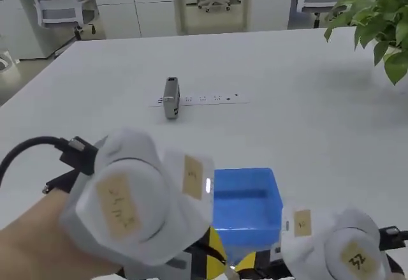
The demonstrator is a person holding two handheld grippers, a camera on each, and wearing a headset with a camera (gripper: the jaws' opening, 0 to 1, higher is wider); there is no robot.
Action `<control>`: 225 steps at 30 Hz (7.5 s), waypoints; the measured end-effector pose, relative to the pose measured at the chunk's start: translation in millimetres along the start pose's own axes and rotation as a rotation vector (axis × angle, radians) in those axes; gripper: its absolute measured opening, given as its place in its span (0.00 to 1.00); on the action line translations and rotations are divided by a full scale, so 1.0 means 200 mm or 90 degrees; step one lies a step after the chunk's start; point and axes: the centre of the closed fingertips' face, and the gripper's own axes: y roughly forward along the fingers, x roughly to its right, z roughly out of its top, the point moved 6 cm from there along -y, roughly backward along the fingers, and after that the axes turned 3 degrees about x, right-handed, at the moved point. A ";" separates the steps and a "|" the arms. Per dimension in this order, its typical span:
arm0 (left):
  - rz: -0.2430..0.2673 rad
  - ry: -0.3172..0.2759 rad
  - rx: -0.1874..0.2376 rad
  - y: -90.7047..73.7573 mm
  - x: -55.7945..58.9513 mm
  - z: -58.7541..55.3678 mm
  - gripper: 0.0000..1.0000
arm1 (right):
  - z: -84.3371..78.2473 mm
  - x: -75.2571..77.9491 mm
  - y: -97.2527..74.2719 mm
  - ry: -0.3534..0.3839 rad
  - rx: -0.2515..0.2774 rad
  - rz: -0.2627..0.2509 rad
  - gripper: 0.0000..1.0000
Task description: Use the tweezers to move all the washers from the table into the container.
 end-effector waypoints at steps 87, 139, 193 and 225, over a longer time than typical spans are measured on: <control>-0.038 -0.171 0.070 0.07 -0.07 -0.03 0.10 | 0.10 0.05 0.04 -0.035 0.099 0.009 0.02; 0.522 -0.473 0.466 -0.25 0.14 -0.24 0.75 | 0.19 0.05 -0.11 0.142 0.173 -0.028 0.02; 0.530 -0.446 0.410 -0.23 0.16 -0.27 0.68 | 0.25 0.65 -0.35 0.296 0.303 -0.168 0.02; 0.539 -0.451 0.400 -0.24 0.16 -0.28 0.67 | 0.03 0.65 -0.13 0.291 0.163 -0.157 0.03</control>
